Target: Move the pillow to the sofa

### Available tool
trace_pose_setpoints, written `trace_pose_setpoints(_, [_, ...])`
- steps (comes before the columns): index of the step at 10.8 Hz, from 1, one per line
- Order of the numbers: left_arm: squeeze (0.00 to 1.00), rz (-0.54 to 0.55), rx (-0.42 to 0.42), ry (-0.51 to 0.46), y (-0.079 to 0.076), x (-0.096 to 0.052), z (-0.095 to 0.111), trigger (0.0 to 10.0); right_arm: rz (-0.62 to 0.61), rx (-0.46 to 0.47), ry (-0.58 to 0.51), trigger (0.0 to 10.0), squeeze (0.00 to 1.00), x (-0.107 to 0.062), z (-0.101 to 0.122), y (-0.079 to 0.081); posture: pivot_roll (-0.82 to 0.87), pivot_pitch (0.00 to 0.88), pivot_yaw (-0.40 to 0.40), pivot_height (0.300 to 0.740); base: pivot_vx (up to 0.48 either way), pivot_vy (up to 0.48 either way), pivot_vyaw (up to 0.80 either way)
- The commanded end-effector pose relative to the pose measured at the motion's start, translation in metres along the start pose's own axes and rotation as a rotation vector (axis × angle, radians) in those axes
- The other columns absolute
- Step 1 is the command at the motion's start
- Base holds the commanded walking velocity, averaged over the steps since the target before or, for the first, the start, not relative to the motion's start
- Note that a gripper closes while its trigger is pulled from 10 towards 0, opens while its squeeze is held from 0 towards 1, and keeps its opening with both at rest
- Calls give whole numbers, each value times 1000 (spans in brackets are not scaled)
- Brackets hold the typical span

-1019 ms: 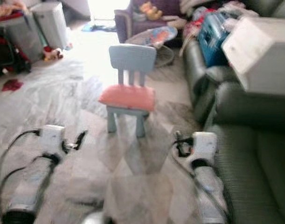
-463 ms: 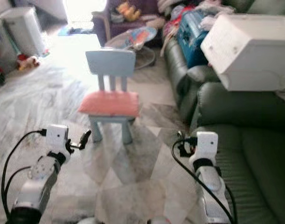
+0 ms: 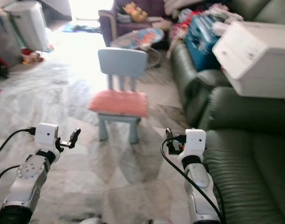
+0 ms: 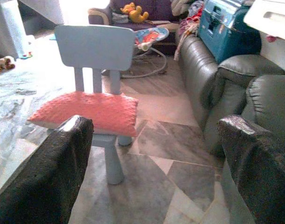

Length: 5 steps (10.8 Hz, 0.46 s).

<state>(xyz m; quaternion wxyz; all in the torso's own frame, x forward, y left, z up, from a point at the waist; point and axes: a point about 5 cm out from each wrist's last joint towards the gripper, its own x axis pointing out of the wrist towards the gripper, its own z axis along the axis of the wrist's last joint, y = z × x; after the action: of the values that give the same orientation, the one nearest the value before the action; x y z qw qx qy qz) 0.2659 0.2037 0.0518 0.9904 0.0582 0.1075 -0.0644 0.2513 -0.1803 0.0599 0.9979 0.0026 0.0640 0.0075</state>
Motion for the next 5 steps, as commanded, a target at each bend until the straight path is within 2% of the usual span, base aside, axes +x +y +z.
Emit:
trace_pose_setpoints(1, [0, -29, 9, -19, -8, 3, 5, 10000, -22, -9, 4, 10000, 0, -1, 0, -8, -44, 0, -10, 740, 439, 0, 0])
trace_pose_setpoints(5, [0, -35, 7, -25, -10, 3, 5, 10000, -21, -9, 4, 10000, 0, -1, 0, -8, -43, 0, -13, 740, 458, 0, 0])
